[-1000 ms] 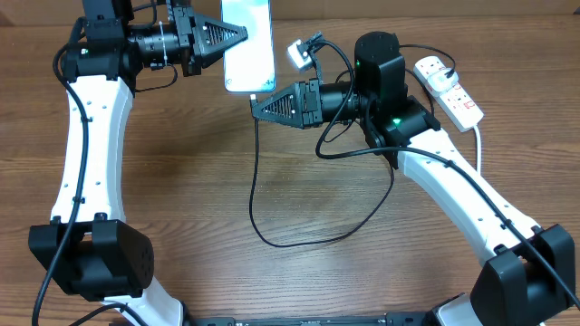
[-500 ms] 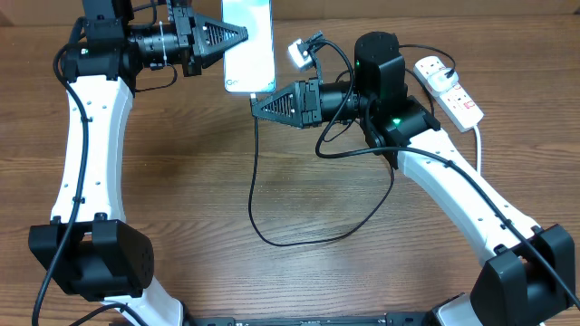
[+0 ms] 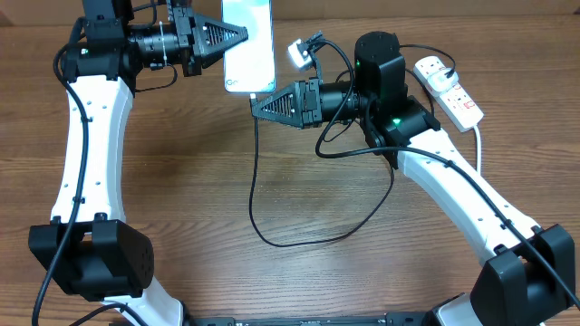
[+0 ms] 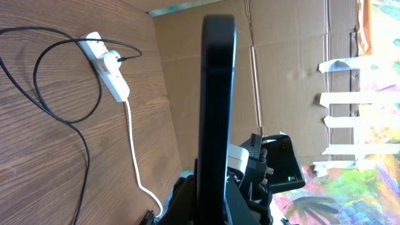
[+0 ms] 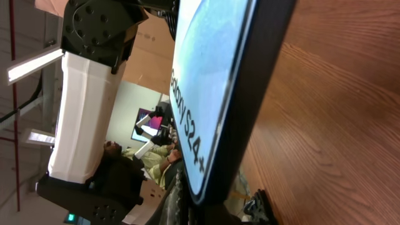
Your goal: Plug charger to phone and switch on socket
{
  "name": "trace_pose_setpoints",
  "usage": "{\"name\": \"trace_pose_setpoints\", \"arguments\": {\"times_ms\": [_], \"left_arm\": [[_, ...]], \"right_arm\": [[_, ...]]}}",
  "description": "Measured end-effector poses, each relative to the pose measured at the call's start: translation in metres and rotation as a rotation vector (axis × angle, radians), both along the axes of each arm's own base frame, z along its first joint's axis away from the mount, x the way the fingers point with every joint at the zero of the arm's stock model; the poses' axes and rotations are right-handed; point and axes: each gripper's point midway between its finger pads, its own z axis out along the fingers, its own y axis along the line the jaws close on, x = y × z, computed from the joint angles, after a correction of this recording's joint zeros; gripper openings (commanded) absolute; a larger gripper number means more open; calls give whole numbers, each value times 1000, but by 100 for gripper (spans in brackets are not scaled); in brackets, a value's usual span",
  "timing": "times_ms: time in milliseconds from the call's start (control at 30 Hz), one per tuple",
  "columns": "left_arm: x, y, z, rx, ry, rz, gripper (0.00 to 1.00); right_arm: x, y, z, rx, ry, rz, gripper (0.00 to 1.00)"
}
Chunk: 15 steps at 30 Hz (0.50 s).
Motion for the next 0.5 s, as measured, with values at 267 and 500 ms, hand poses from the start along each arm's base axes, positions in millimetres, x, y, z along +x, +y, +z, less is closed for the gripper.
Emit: {"name": "trace_pose_setpoints", "arguments": {"times_ms": [267, 500], "left_arm": [[0, 0, 0, 2, 0, 1, 4], [0, 0, 0, 1, 0, 1, 4]], "right_arm": [[0, 0, 1, 2, -2, 1, 4], [0, 1, 0, 1, -1, -1, 4]]}}
